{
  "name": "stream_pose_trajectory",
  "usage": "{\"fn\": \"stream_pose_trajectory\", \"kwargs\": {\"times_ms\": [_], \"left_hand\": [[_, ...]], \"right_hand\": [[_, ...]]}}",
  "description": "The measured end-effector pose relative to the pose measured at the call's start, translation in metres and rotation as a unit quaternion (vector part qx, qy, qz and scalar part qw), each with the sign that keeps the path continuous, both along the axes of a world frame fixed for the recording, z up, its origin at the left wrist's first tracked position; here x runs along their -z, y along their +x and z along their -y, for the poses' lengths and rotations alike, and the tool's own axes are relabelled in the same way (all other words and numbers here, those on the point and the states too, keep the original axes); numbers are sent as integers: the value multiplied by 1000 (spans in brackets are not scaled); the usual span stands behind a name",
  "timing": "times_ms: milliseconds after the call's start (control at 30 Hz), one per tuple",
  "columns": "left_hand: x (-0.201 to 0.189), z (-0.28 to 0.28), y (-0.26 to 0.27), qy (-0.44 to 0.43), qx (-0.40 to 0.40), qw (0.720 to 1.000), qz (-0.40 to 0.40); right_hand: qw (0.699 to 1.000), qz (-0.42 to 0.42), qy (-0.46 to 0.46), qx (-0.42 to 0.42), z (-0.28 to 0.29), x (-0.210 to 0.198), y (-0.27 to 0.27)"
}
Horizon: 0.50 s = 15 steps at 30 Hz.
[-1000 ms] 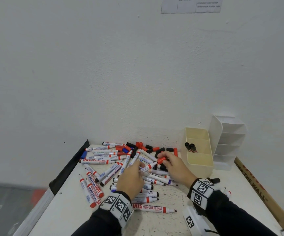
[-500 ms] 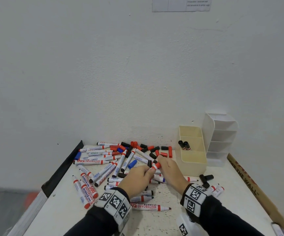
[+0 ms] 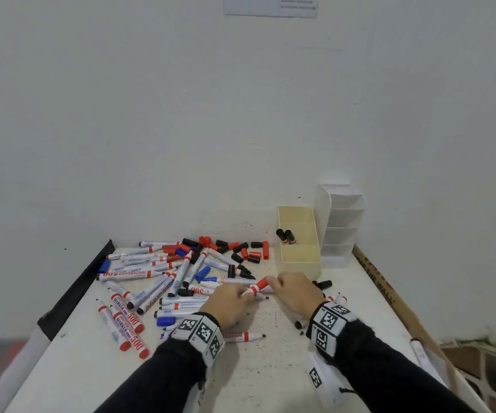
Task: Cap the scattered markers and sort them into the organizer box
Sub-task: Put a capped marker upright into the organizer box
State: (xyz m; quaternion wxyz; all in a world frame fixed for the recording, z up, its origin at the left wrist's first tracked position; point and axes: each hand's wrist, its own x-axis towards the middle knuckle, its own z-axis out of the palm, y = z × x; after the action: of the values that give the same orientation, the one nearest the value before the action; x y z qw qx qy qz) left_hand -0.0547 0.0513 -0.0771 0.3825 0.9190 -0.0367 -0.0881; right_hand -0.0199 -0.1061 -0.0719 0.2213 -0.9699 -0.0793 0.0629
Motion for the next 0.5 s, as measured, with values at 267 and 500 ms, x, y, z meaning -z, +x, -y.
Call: {"fn": "stream_pose_trajectory", "kwargs": {"times_ms": [267,500], "left_hand": [[4,20,-1,54,-59,996,44],[-6,24,-6,70,-89,992,61]], "right_hand": [[938,-76,-292,168,97,-9,-42],[884,-111,-437,120,121,7,-70]]}}
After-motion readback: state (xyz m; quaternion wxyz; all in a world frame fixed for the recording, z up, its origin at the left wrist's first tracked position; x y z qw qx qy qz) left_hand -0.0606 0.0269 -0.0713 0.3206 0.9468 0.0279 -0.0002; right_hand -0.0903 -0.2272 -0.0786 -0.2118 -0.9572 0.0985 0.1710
